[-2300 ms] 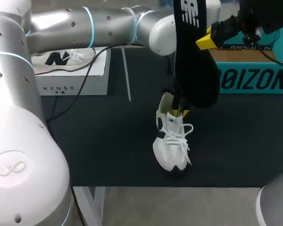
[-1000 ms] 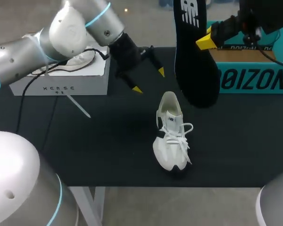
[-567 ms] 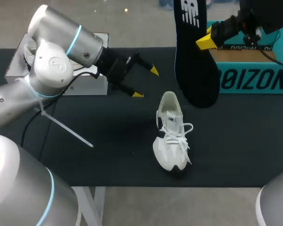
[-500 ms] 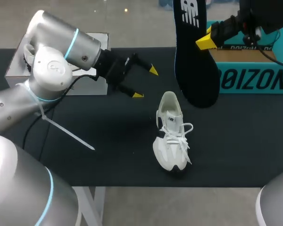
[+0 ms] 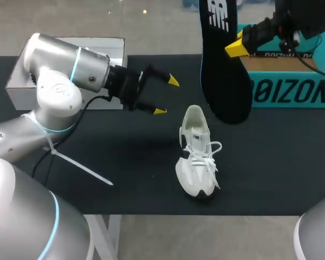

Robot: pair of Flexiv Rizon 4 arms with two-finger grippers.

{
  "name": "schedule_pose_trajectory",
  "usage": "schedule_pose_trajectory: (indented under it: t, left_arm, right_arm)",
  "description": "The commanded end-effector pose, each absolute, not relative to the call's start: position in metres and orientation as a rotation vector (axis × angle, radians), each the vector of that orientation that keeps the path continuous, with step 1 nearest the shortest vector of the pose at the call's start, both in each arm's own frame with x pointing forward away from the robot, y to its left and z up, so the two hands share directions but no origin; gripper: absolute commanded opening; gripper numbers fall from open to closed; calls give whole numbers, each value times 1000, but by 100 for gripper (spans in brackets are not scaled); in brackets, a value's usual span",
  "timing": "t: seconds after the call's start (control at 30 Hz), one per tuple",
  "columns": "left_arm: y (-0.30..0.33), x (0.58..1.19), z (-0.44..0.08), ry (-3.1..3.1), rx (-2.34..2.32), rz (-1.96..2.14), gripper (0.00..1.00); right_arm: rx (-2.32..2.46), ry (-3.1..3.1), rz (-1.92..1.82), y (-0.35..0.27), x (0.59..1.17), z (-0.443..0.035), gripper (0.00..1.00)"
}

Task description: Take the shoe out of the shoebox, open the shoe tongue, remove and reinsert the insole, then place the shoe into the shoebox

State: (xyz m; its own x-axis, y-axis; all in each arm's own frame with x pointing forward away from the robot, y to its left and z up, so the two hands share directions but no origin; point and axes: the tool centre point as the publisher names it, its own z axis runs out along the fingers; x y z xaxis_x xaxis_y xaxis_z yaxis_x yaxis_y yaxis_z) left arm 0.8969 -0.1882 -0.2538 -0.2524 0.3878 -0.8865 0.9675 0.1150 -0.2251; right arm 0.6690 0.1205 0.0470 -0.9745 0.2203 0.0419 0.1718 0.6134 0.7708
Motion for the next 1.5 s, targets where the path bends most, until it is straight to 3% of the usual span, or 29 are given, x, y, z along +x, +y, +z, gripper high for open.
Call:
schedule_pose_trajectory:
  t: [0.03, 0.63, 1.5]
  left_arm:
    - [-202, 891, -231, 1645, 1309, -1046, 100]
    - [-260, 865, -193, 1354, 1277, -1162, 100]
    - [-265, 864, -186, 1344, 1235, -1212, 100]
  right_arm:
    - [337, 2775, 1310, 122, 671, 48, 0]
    - [337, 2775, 1310, 122, 671, 48, 0]
    - [337, 2775, 1310, 122, 671, 48, 0]
